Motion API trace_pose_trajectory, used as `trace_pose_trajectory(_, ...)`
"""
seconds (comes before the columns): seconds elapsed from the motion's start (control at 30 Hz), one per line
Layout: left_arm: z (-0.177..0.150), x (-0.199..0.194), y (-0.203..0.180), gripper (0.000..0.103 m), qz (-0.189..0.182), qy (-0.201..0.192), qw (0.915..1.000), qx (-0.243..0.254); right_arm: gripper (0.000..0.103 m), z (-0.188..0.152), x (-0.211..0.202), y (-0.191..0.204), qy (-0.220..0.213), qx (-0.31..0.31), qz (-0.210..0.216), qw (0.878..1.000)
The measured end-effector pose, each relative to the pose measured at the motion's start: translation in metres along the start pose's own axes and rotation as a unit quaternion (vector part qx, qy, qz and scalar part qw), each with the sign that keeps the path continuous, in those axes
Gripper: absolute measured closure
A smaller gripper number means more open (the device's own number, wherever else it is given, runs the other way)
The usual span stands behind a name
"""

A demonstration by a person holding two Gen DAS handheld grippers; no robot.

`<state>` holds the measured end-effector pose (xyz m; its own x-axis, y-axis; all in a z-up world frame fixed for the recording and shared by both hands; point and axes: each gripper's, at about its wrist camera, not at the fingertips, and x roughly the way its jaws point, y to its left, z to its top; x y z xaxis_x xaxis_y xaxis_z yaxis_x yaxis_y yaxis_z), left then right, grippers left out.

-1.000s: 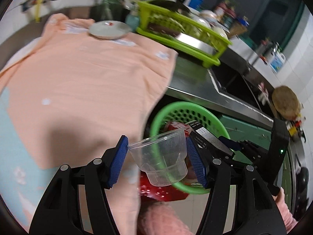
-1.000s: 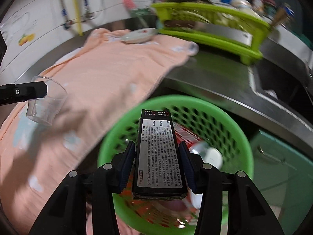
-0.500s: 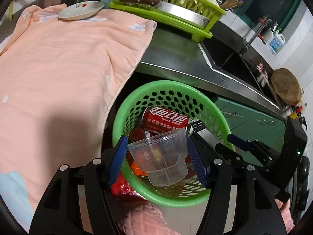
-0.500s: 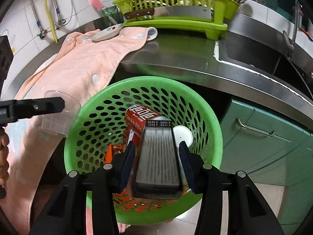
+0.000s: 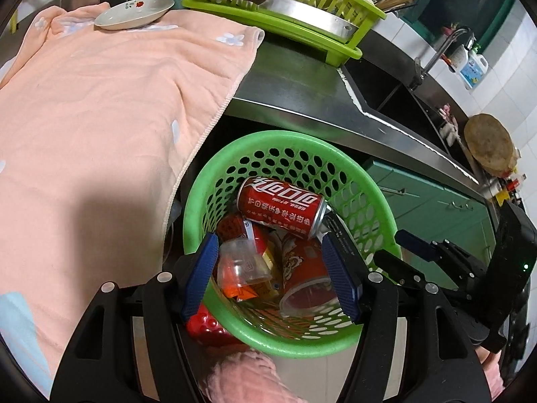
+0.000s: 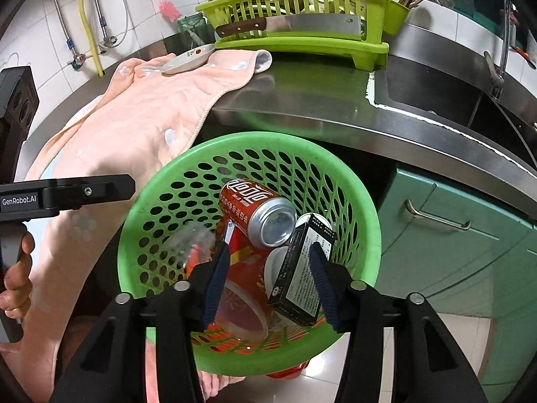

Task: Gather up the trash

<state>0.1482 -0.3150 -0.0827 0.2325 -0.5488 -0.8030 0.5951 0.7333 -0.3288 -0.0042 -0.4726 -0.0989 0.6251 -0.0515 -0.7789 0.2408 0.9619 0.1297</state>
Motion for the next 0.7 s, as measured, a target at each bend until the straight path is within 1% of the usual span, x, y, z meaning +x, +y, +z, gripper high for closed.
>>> trace_pose_trajectory(0.1,-0.002,-0.005,-0.001,0.039,0.002,-0.005,1.0000,0.005,0.050,-0.001,-0.002,0.003,-0.001,-0.001,0.001,1.000)
trace_pose_trajectory(0.2,-0.005,-0.014,0.001,0.039,0.004,-0.013,0.9999,0.007,0.046,-0.001,-0.005,0.008,-0.004,-0.004,0.002,1.000)
trace_pose_trajectory(0.27,-0.007,-0.021,0.003,0.036,0.010,-0.019,0.9997,0.007,0.045,-0.001,-0.007,0.011,-0.006,-0.007,0.004,1.000)
trace_pose_trajectory(0.37,-0.012,-0.032,0.008,0.035,0.018,-0.029,0.9994,0.008,0.039,-0.001,-0.009,0.017,-0.010,-0.009,0.010,1.000)
trace_pose_trajectory(0.4,-0.014,-0.035,0.010,0.034,0.021,-0.032,0.9993,0.007,0.035,-0.001,-0.010,0.019,-0.011,-0.010,0.011,1.000)
trace_pose_trajectory(0.6,-0.025,-0.059,0.030,0.027,0.036,-0.050,0.9980,-0.008,0.033,0.000,-0.012,0.038,-0.013,-0.027,0.024,0.999)
trace_pose_trajectory(0.7,-0.031,-0.071,0.043,0.026,0.042,-0.058,0.9972,-0.021,0.029,0.001,-0.013,0.050,-0.015,-0.035,0.031,0.999)
